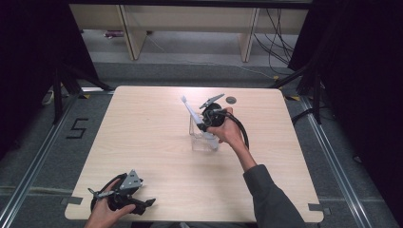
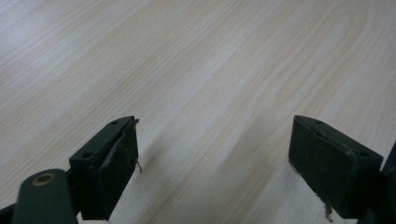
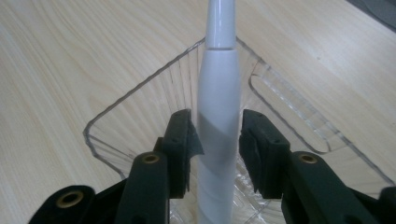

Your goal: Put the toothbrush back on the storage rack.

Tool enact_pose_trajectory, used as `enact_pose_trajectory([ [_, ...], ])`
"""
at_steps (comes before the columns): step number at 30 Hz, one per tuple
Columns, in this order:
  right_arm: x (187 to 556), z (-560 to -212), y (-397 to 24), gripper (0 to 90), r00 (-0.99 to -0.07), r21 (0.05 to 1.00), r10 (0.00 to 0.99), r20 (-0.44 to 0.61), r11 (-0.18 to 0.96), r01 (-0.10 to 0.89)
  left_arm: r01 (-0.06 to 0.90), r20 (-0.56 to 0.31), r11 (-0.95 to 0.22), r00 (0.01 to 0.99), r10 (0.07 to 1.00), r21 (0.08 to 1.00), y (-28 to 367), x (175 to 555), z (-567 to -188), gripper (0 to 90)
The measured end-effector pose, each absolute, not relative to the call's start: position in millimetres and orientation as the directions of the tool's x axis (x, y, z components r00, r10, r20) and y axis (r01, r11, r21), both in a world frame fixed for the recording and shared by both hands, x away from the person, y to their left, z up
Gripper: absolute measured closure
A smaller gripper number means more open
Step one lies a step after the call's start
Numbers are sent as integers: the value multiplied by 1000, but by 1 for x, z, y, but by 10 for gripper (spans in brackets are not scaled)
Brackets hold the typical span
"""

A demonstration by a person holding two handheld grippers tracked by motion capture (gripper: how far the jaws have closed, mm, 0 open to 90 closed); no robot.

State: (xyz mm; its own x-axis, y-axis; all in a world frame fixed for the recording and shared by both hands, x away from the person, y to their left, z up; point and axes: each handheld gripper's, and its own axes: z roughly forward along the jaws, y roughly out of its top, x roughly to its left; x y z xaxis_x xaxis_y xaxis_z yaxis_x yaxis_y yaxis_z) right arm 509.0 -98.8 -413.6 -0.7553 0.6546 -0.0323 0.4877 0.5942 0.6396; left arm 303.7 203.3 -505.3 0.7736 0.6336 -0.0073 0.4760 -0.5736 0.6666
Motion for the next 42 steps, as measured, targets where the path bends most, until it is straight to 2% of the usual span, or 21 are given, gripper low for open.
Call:
enact_pose_trajectory([
  [9,502,-401,-108,583,-733,668,680,-8,549,502,478,-9,-571,772,635,668,203,304,-505,155],
  [11,502,-399,-110,565,-742,683,670,-24,552,477,476,-7,-573,773,635,667,203,304,-505,155],
  [15,496,-395,-112,528,-729,683,685,4,530,502,478,-9,-569,771,637,670,203,303,-505,155],
  [22,490,-387,-122,480,-762,730,646,-35,537,422,478,-7,-571,771,636,668,203,303,-505,155],
  [28,478,-383,-135,442,-748,741,663,-18,511,436,478,-7,-573,772,636,666,203,304,-506,155],
  [36,472,-382,-150,427,-744,758,668,-14,492,428,480,-9,-572,771,637,665,203,304,-505,156],
  [37,469,-381,-151,426,-733,752,680,9,479,453,486,-16,-564,766,642,667,203,303,-506,155],
  [42,466,-383,-159,418,-743,765,670,-9,483,426,485,-12,-566,766,642,666,203,304,-506,156],
])
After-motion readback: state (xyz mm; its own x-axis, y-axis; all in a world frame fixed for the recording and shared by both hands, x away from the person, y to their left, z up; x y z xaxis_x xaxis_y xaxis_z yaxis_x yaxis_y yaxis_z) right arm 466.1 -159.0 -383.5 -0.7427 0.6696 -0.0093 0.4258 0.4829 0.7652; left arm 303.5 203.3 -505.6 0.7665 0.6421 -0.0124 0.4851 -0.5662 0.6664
